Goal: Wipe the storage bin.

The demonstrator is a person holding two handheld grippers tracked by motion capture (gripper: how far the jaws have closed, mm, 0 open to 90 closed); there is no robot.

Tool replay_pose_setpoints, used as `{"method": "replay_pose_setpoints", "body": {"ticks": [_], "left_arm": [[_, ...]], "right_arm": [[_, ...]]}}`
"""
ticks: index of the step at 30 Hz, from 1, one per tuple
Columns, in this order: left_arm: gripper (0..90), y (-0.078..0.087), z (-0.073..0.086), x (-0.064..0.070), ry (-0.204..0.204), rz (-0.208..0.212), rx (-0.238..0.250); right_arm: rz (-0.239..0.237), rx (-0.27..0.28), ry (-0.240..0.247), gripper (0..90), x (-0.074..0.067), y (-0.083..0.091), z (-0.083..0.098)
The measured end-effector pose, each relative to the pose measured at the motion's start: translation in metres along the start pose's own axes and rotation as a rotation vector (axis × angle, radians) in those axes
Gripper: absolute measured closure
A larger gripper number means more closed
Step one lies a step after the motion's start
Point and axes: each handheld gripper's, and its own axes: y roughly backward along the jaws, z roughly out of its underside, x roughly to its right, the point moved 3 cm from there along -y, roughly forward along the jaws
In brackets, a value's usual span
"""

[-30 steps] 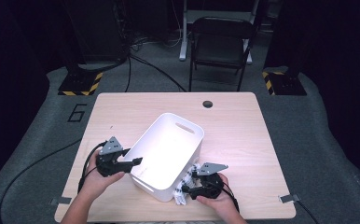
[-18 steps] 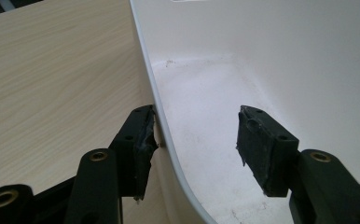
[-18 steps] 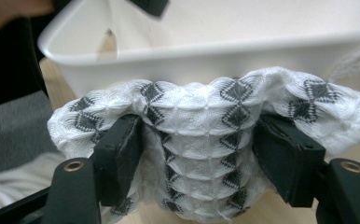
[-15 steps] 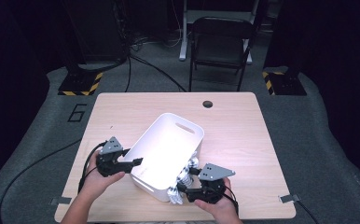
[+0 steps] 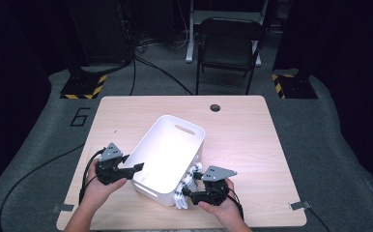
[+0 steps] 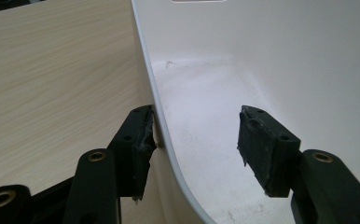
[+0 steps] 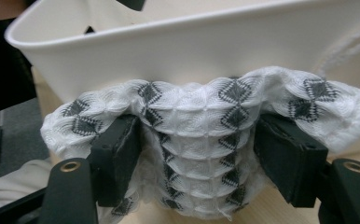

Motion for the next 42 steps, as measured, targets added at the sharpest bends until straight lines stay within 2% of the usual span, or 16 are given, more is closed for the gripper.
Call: {"method": "replay_pose_setpoints", "body": {"ticks": [5,12,21,24,25,28,29,31,33,37,39,42], "left_arm": [[43.3,0.0,0.001,0.001,0.016,-0.02,0.006],[43.0,0.0,0.001,0.001,0.027,-0.023,0.012],[41.5,-0.001,0.001,0.0,0.031,-0.014,0.005],[41.6,-0.002,0.0,-0.001,0.051,-0.009,0.016],[41.6,-0.002,0.0,-0.002,0.047,-0.008,0.011],[41.6,-0.002,0.0,-0.002,0.047,-0.006,0.014],[41.6,-0.002,0.0,-0.002,0.048,-0.005,0.015],[41.6,-0.003,0.0,-0.002,0.052,-0.002,0.012],[41.6,-0.003,0.0,-0.002,0.06,0.0,0.017],[41.3,-0.004,-0.001,0.0,0.053,-0.008,0.017],[40.9,-0.004,-0.001,0.001,0.042,-0.013,0.013],[39.6,-0.005,-0.001,0.003,0.053,-0.017,0.024]], "right_arm": [[0.035,-0.01,-0.025,31.6,0.007,-0.006,0.003],[0.0,-0.078,-0.04,31.9,0.013,-0.017,0.018],[-0.016,-0.15,-0.028,32.4,0.01,-0.028,0.031],[-0.021,-0.152,-0.048,32.8,0.009,-0.029,0.032],[-0.02,-0.152,-0.052,33.4,0.009,-0.029,0.032],[0.0,-0.159,-0.035,35.8,0.005,-0.027,0.031],[0.011,-0.159,-0.015,35.8,0.003,-0.026,0.029],[0.01,-0.152,-0.004,35.8,-0.002,-0.024,0.026],[-0.018,-0.123,0.009,35.8,-0.007,-0.018,0.019],[-0.058,-0.032,0.012,35.4,-0.019,-0.006,0.002],[-0.061,0.01,0.008,35.3,-0.022,0.0,-0.006],[-0.059,0.069,-0.011,35.3,-0.023,0.008,-0.014]]}}
